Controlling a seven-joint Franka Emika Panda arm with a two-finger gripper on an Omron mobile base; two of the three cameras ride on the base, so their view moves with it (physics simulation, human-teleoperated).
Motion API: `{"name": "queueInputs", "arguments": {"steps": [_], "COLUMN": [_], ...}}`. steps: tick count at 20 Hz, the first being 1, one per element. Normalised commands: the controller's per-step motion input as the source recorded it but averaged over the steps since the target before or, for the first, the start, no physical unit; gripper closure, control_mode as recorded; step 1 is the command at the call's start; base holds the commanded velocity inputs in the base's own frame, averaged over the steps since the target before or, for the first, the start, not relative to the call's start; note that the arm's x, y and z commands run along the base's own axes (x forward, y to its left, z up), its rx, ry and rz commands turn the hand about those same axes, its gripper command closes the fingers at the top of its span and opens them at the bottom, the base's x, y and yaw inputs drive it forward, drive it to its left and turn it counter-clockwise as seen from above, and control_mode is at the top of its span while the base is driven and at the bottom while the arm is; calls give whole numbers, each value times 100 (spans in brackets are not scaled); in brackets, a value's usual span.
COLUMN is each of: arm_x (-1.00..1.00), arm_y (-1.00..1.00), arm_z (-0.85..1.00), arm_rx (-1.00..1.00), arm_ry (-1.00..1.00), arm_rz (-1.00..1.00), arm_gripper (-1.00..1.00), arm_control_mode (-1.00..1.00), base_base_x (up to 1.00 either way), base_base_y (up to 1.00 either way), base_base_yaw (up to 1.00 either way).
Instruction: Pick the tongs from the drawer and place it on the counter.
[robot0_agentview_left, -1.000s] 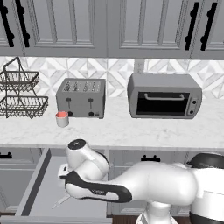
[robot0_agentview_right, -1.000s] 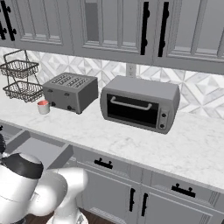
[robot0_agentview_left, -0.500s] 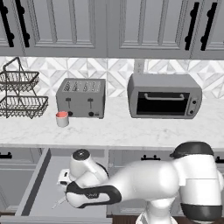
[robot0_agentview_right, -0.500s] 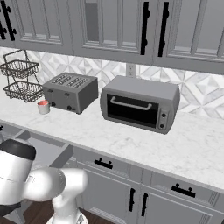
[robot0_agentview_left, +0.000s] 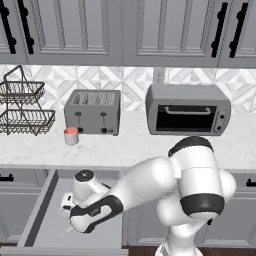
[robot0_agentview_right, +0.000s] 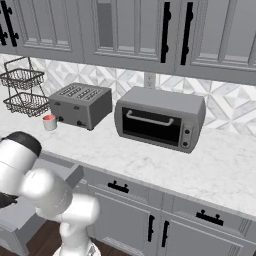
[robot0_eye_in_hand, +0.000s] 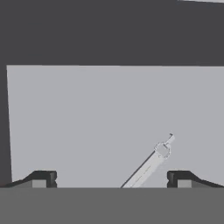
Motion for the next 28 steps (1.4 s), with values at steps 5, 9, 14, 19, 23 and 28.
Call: {"name": "queueInputs", "arguments": {"steps": [5, 9, 14, 19, 23, 28], "arm_x": [29, 12, 10, 18, 0, 14], "arm_y": [0, -1, 3, 38, 45, 19], "arm_z": [-18, -48, -13, 13, 12, 5], "arm_rx": [0, -2, 0, -3, -21, -1], "arm_ry": [0, 0, 0, 6, 6, 0], "arm_rz": [0, 0, 0, -2, -6, -2], "arm_gripper": [-100, -100, -100, -100, -100, -100], "arm_control_mode": [-100, -100, -100, -100, -100, -100], "base_base_x": [0, 0, 0, 0, 0, 0], "base_base_y": [0, 0, 0, 0, 0, 0], "base_base_yaw": [0, 0, 0, 0, 0, 0]}}
